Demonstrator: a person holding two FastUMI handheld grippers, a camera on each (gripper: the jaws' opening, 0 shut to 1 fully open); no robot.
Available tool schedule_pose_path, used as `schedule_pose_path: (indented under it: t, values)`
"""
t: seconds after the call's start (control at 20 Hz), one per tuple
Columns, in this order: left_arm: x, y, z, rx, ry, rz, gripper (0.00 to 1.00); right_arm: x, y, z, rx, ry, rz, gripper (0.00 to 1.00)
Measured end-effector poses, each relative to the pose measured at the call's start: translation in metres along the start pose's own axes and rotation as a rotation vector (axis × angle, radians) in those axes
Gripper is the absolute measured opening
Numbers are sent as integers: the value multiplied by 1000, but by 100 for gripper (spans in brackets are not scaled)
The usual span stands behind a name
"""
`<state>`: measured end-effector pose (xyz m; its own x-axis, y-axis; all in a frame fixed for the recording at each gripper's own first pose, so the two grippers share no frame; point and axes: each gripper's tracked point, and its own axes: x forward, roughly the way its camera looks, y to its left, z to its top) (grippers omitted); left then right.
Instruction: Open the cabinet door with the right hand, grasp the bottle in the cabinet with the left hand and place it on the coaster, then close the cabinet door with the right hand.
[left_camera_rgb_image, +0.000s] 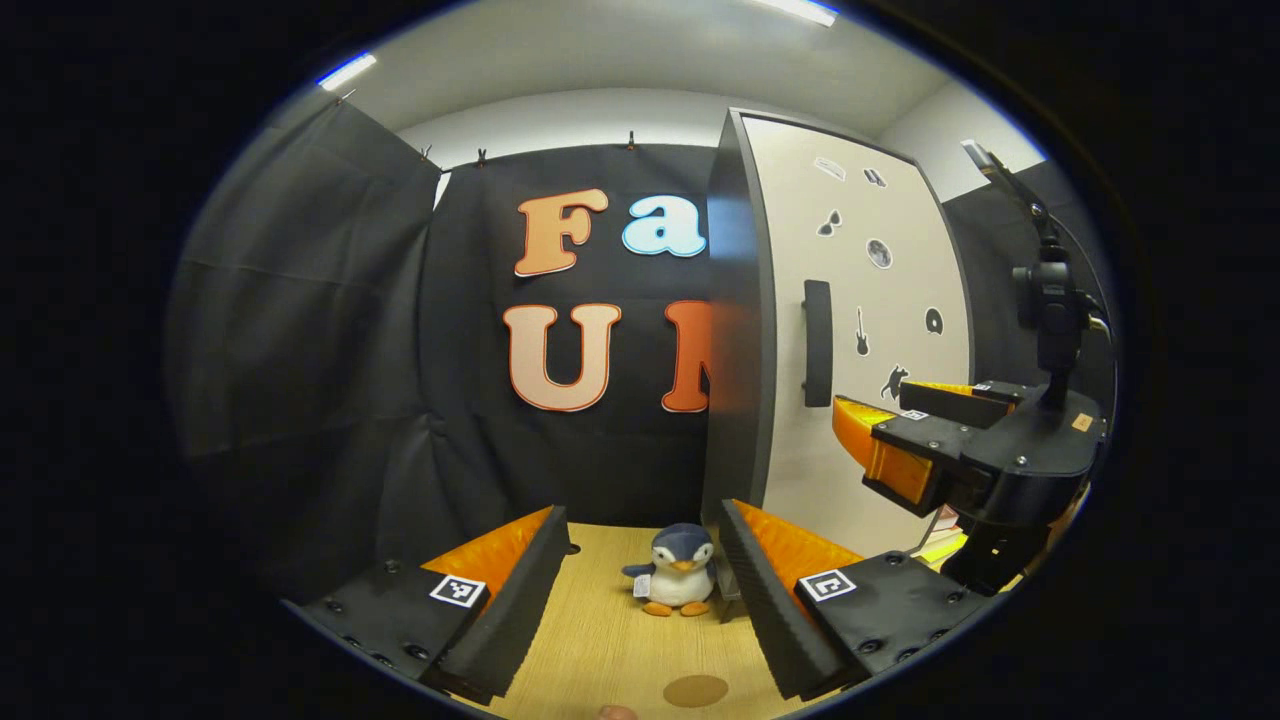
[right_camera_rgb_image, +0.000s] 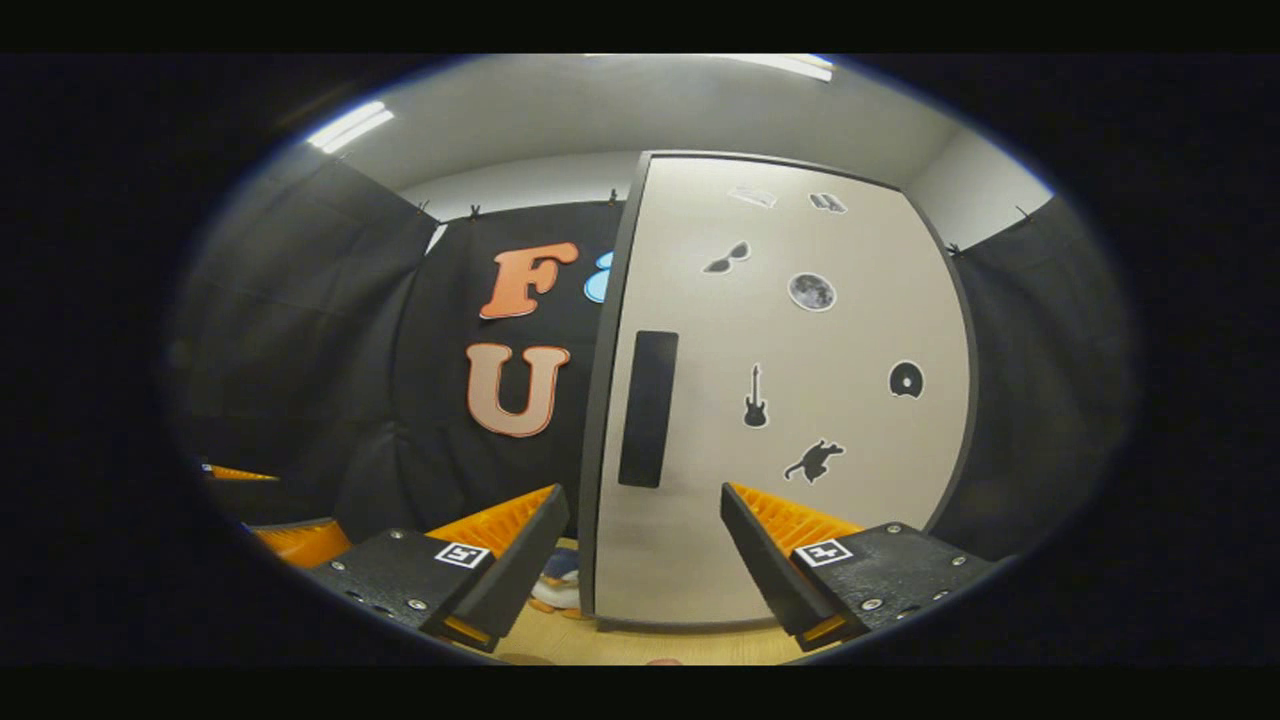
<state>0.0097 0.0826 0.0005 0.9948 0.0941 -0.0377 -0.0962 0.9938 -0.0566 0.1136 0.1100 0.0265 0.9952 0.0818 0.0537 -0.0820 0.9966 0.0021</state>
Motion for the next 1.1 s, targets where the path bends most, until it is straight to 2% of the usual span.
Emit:
schedule_pose_path:
  t: [0.2,0.45,0.85,1.0,1.1]
  values:
    - [9,7,1,13,-5,2,98,31,2,14,35,-25,-21,95]
    - [16,12,-9,7,12,-9,96,64,-8,29,63,-43,-84,93]
    - [17,28,-18,-22,33,17,98,94,2,20,93,5,-74,59]
    - [11,34,-22,-34,43,33,98,95,-4,20,91,-2,-97,41]
    - [9,36,-24,-42,50,40,98,93,-4,20,117,5,-96,35]
